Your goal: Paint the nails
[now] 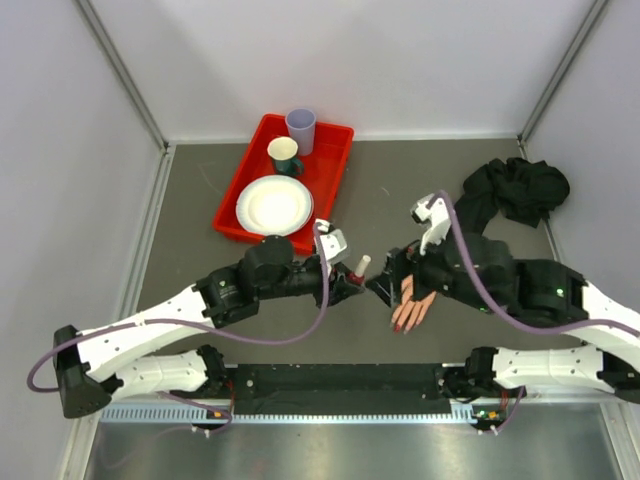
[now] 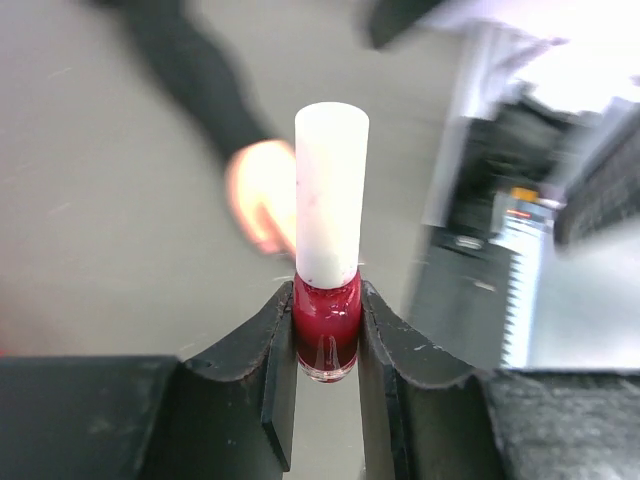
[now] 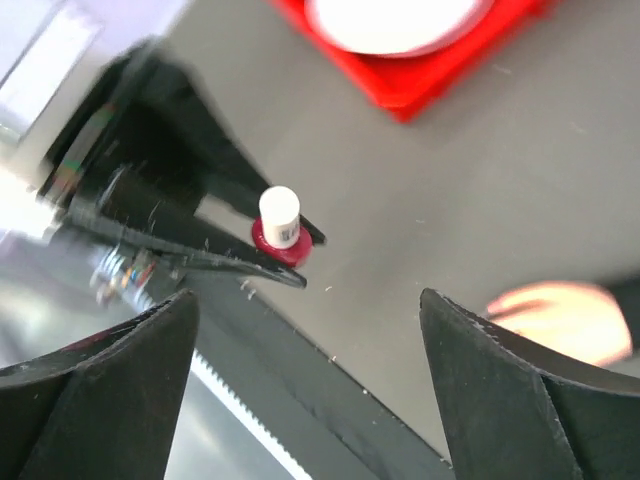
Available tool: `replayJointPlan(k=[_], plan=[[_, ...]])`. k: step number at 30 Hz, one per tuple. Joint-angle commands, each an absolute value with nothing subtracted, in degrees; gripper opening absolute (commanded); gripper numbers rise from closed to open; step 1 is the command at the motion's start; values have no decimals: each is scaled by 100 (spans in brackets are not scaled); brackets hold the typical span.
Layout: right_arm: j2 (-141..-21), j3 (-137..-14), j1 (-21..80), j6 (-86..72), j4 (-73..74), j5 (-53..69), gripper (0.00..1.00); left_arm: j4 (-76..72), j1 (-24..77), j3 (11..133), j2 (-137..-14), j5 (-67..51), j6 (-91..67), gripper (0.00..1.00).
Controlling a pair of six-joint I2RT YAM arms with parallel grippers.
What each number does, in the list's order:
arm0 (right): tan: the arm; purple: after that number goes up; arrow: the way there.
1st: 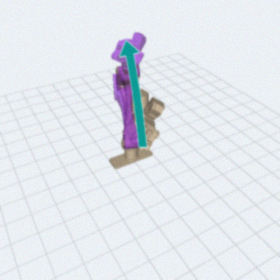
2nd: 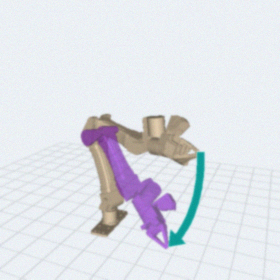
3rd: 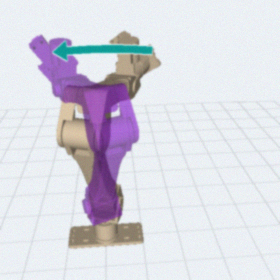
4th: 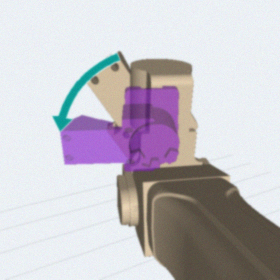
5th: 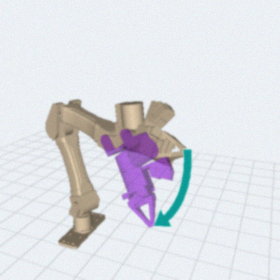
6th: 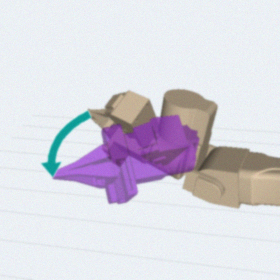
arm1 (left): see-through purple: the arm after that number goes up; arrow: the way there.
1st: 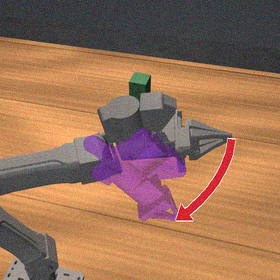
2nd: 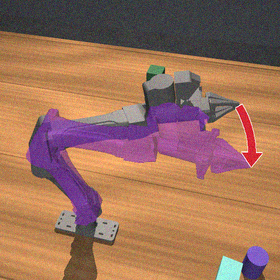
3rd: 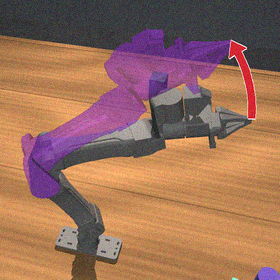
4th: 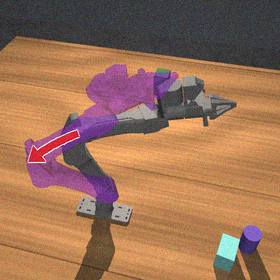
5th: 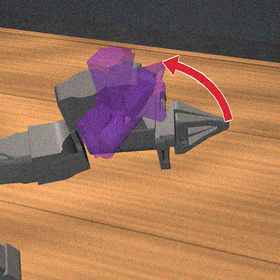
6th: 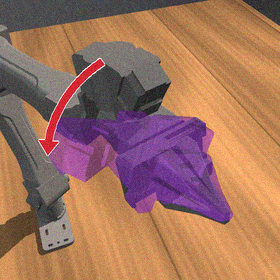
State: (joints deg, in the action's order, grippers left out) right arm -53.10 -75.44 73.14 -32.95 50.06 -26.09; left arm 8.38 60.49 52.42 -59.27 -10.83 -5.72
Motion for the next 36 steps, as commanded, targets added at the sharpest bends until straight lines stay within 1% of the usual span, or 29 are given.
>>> replayJointPlan(k=[1,2,3,4,6,9,11,13,17,18,20,22,25,27,29,32,33,35,36], plan=[[-4782,-7498,7049,-1619,4493,-286,88,571,6073,5221,-5538,-3003,-703,0],[-4703,-7367,7040,-1513,4352,511,87,615,6073,5256,-5546,-3302,-738,0],[-4606,-7330,7040,-1381,4159,780,85,615,6073,5282,-5555,-3740,-764,0],[-4614,-7339,7040,-1345,4166,1069,79,615,6073,5334,-5598,-3988,-817,0],[-4736,-7496,7040,-1240,4314,1169,74,694,6073,5422,-5686,-4523,-852,0],[-4807,-7585,7040,-1134,4351,1248,60,800,6073,5590,-5915,-4946,-896,0],[-4851,-7594,7022,-1108,4316,1309,58,800,6073,5642,-6011,-5009,-905,0],[-4921,-7629,7005,-1090,4376,1336,52,791,6082,5669,-6064,-5088,-931,0],[-4957,-7655,6961,-1063,4368,1397,51,668,6073,5660,-6056,-5098,-993,0],[-4957,-7655,6961,-1055,4351,1450,47,659,6082,5660,-6056,-5089,-993,0],[-4983,-7638,6961,-1037,4316,1529,47,633,6073,5669,-6064,-5098,-993,0],[-4992,-7638,6943,-1011,4307,1503,44,642,6073,5695,-6091,-5089,-993,0],[-5054,-7620,6908,-976,4298,1555,34,668,6073,5730,-6108,-5028,-958,0],[-5115,-7629,6908,-967,4263,1564,30,694,6073,5748,-6100,-4896,-932,0],[-5133,-7594,6891,-958,4245,1556,22,755,6073,5774,-6082,-4651,-897,0],[-5185,-7550,6856,-1002,4245,1442,0,896,6073,5818,-6030,-4186,-809,0],[-5177,-7532,6847,-1028,4245,1285,0,923,6073,5818,-5968,-3635,-800,0],[-5168,-7445,6847,-1168,4228,1030,0,975,6073,5827,-5907,-2939,-747,0],[-5177,-7401,6847,-1256,4184,689,0,1097,6073,5871,-5871,-1970,-756,0]])
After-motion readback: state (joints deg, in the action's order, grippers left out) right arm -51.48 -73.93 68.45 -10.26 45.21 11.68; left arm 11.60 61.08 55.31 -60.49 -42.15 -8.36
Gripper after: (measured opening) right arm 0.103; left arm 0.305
